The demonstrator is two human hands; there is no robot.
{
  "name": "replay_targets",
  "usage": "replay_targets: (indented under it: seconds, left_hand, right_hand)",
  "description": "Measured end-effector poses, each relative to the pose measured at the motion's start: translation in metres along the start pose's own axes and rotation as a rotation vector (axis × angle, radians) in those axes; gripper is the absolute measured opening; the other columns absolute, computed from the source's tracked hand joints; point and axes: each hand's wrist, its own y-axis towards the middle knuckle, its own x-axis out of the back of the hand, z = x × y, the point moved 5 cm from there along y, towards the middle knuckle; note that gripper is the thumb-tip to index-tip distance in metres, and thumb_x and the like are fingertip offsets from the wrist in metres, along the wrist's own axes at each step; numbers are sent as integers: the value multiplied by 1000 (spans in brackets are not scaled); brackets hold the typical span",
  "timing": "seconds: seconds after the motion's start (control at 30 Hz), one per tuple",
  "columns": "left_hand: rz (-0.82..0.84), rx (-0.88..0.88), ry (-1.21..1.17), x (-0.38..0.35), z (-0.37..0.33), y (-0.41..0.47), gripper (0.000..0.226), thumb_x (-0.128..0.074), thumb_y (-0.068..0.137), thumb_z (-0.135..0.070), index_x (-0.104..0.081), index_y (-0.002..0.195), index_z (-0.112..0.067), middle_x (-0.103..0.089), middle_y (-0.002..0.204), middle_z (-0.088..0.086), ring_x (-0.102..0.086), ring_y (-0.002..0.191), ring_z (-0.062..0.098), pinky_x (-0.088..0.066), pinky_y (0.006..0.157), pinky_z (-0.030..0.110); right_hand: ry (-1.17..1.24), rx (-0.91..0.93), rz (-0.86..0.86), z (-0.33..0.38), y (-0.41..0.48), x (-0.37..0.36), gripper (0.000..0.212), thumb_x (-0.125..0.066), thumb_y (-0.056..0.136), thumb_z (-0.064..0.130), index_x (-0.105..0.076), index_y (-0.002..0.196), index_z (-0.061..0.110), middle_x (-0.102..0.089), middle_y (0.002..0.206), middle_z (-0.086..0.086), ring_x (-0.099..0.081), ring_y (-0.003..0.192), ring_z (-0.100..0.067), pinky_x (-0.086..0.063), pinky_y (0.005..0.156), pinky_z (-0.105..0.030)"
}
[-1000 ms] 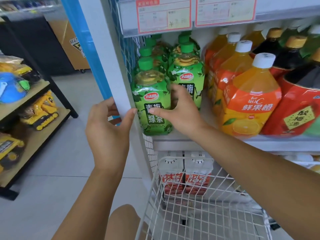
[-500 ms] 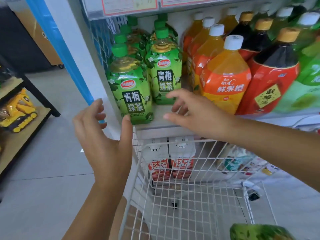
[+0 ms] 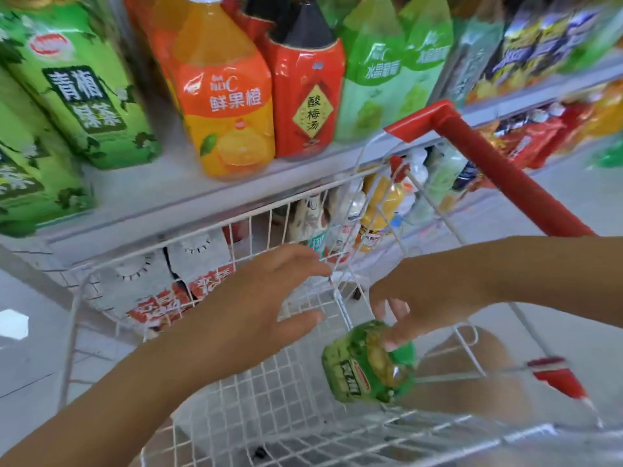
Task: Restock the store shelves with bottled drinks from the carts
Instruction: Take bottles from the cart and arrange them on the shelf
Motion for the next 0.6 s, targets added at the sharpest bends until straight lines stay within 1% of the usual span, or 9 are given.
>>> replay_targets:
  seconds: [0.1, 0.13, 0.2, 0.27, 0.33, 0.4, 0.47, 0.5, 0.6]
  left_hand:
    - [79, 18, -18, -12, 3, 6, 49, -59, 91, -47, -40, 135, -50, -25, 141, -37, -26, 128, -14, -20, 101, 8]
    - [90, 36, -36, -14, 6, 7, 49, -60, 91, -46, -41, 135, -49, -27, 143, -34, -27, 129, -11, -22, 103, 12]
    - [116, 71, -68, -19, 12, 7, 50, -62, 91, -44, -41, 137, -48, -28, 143, -31, -28, 128, -10, -25, 106, 18]
    - [161, 88, -87, -23, 15, 5, 56, -64, 90, -43, -37, 139, -47, -26, 141, -33, -26, 124, -14, -24, 102, 15]
    - [201, 83, -103, -27, 16, 2, 66, -68, 88, -42, -32, 143, -47, -23, 137, -35, -22, 120, -19, -21, 96, 8]
    - [239, 79, -129, -29, 17, 2, 78, -73, 85, -40, -26, 146, -47, -22, 140, -35, -20, 118, -21, -19, 91, 0]
    - [265, 86, -160, -32, 18, 2, 88, -78, 80, -39, -22, 148, -48, -21, 151, -30, -23, 126, -15, -21, 95, 4]
    - [275, 91, -182, -32, 19, 2, 92, -80, 77, -38, -21, 146, -49, -23, 152, -27, -27, 127, -13, -23, 96, 6]
    - [238, 107, -338, -25, 16, 2, 90, -88, 69, -31, -30, 134, -54, -45, 133, -35, -45, 111, -22, -31, 86, -4]
  right_hand:
    - [57, -39, 120, 10, 0, -22, 47, -73, 73, 56, -62, 106, 24, -68, 81, 5, -59, 61, -7, -56, 62, -27]
    - [36, -44, 157, 13, -3, -27, 51, -71, 74, 57, -58, 109, 21, -70, 86, 1, -62, 63, -8, -54, 56, -26]
    - [-9, -36, 214, 14, -8, -28, 57, -68, 75, 60, -47, 108, 19, -68, 92, -3, -65, 77, -18, -53, 60, -29]
    - [-53, -10, 131, 20, -11, -20, 51, -68, 79, 54, -42, 105, 18, -55, 87, 6, -57, 84, -19, -42, 60, -24]
    - [-68, 18, 32, 31, -12, -8, 43, -67, 81, 47, -44, 107, 22, -41, 77, 12, -47, 83, -17, -31, 55, -22]
    - [-25, 65, -62, 40, -13, 7, 37, -70, 78, 46, -48, 104, 30, -44, 72, 12, -47, 78, -14, -37, 60, -26]
    - [60, 128, -167, 48, -17, 25, 33, -73, 73, 44, -53, 98, 36, -53, 72, 9, -51, 71, -5, -43, 65, -27]
    - [108, 155, -213, 51, -20, 34, 31, -74, 72, 42, -54, 95, 37, -56, 71, 10, -52, 68, -3, -44, 64, -25]
    - [290, 268, -359, 63, -31, 67, 26, -76, 70, 27, -61, 89, 35, -58, 66, 18, -52, 60, 0, -38, 55, -12]
